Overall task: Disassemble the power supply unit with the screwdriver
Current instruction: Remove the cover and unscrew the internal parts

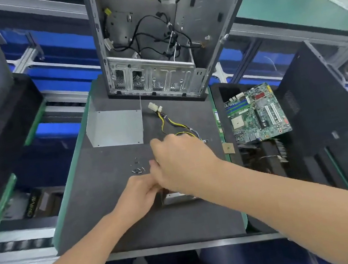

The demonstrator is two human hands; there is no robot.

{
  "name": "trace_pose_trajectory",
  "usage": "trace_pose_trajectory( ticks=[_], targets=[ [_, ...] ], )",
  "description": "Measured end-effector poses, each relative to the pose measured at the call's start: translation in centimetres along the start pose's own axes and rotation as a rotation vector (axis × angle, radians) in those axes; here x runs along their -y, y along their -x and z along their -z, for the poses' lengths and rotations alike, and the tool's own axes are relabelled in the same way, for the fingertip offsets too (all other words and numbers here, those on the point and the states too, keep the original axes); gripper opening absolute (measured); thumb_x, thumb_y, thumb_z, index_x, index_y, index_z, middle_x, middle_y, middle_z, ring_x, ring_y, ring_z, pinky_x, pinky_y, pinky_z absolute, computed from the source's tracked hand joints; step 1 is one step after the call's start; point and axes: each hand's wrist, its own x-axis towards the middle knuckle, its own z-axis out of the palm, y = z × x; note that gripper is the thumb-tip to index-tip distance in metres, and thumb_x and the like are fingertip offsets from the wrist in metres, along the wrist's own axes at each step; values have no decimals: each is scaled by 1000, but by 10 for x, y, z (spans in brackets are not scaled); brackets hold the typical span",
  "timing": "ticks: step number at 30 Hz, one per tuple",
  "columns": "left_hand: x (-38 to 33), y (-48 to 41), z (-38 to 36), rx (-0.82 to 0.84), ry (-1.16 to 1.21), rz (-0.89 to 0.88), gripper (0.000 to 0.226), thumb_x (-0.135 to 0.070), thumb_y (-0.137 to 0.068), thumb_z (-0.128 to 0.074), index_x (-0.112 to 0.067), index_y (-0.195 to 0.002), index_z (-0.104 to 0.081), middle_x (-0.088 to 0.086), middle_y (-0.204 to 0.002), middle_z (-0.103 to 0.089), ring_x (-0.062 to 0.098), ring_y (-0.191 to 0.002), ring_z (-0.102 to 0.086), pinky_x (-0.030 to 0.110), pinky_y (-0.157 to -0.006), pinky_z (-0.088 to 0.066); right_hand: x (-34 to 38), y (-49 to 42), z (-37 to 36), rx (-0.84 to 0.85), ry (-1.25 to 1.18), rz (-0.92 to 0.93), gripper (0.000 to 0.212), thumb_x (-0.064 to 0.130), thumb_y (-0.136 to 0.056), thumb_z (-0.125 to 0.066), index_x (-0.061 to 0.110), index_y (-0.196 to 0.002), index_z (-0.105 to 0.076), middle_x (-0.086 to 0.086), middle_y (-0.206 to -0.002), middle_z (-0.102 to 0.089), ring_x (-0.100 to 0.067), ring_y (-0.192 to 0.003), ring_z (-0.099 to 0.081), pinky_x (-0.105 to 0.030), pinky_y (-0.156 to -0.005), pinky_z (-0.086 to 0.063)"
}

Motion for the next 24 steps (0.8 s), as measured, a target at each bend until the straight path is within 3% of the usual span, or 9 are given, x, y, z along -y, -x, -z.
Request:
trace_pose_trajectory(
  ticks=[3,6,8,11,13,16,19,22,24],
  targets=[
    [-4,4,2,58,77,38,58,12,-79,-54,-46,-82,-49,-52,-78,-55,-27,-65,-50,-7,-59,-30,13,1,-10,25,5,-221,10,24,-94,-58,16,-88,-60,-7,-77,-53,-37,-86,-68,-30,-53,-28],
    [0,4,3,83,83,66,58,11,-87,-56,-47,-90,-53,-54,-80,-56,-27,-75,-56,-6,-67,-36,11,-4,-18,27,55,-187,22,10,-90,-59,16,-76,-43,-4,-63,-29,-37,-79,-65,-30,-51,-27],
    [4,3,5,109,86,93,52,11,-93,-57,-41,-90,-61,-53,-80,-59,-24,-81,-60,-4,-71,-39,6,-8,-18,36,142,-21,33,6,-86,-58,15,-68,-32,-2,-61,-25,-34,-65,-53,-30,-49,-24],
    [11,5,6,142,78,161,39,10,-95,-58,-22,-78,-71,-43,-67,-60,-9,-76,-64,6,-67,-43,-5,-14,-11,137,308,437,8,15,-92,-55,16,-84,-58,-2,-71,-52,-28,-62,-43,-32,-52,-30],
    [2,3,7,118,76,149,37,13,-92,-57,-18,-73,-66,-47,-64,-55,-24,-71,-56,4,-63,-39,-15,-16,-9,148,472,738,20,20,-98,-46,20,-106,-65,2,-83,-61,-25,-61,-43,-32,-51,-28],
    [-14,4,7,58,82,28,32,18,-75,-52,-14,-72,-49,-55,-65,-46,-41,-63,-34,-9,-52,-25,-22,-15,-3,156,547,914,30,21,-100,-37,21,-117,-62,4,-87,-63,-24,-61,-42,-34,-53,-29],
    [-1,4,2,18,11,62,28,5,-77,-51,-17,-60,-52,-31,-54,-54,-10,-58,-64,2,-47,-34,-18,-10,0,141,428,793,26,26,-101,-38,19,-114,-61,3,-92,-62,-26,-65,-42,-35,-56,-30],
    [2,3,1,3,30,50,29,2,-79,-53,-23,-68,-44,-27,-65,-58,-6,-56,-51,8,-51,-33,-8,3,-6,19,99,309,15,28,-93,-53,16,-101,-55,0,-85,-50,-34,-71,-56,-35,-58,-31],
    [-6,1,3,-17,84,-2,50,12,-76,-51,-37,-79,-41,-30,-75,-54,-6,-60,-47,-3,-53,-31,4,7,-15,-44,19,-27,20,29,-89,-62,17,-86,-46,-1,-71,-36,-35,-76,-63,-31,-52,-26]
  ],
)
